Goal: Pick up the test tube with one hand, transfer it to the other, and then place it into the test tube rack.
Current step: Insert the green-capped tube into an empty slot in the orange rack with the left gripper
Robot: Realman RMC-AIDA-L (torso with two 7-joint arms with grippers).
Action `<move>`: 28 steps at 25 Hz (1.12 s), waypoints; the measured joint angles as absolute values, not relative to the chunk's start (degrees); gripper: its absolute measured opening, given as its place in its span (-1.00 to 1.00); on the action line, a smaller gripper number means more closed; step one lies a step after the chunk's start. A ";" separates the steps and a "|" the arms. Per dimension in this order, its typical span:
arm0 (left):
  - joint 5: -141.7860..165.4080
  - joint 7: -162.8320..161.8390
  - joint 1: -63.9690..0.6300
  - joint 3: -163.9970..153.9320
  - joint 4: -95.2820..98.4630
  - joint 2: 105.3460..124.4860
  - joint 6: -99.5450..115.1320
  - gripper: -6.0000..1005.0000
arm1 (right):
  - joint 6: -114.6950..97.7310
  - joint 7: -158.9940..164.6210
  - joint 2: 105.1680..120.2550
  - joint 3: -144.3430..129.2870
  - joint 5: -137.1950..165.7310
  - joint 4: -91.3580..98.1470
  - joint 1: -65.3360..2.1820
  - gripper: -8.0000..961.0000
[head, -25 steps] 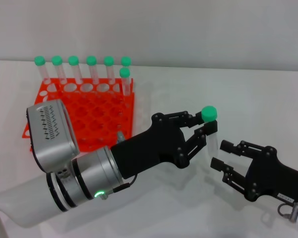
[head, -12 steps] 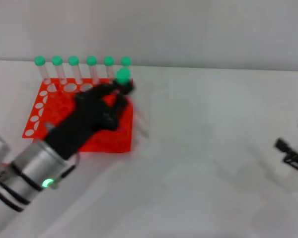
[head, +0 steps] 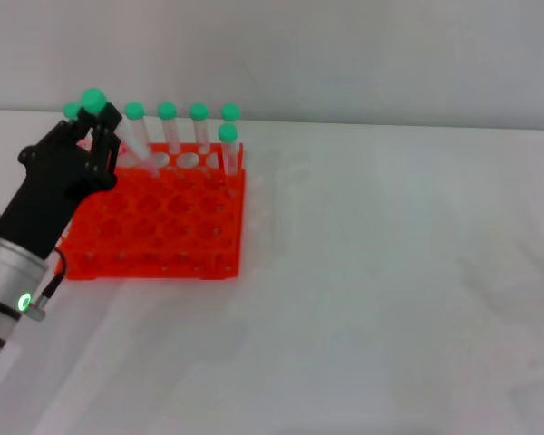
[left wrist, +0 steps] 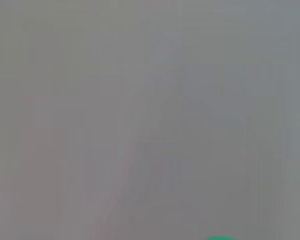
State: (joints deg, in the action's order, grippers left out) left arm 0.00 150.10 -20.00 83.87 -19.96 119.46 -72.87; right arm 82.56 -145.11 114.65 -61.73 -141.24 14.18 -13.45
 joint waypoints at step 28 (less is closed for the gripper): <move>-2.68 157.49 -32.37 81.16 -18.45 119.82 -52.85 -0.54 | 82.18 -145.11 115.13 -60.02 -141.34 14.77 -17.43 0.79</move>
State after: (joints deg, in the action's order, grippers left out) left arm -2.68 157.49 -32.37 81.16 -18.45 119.82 -52.85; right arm 82.18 -145.11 115.13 -60.02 -141.34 14.77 -17.43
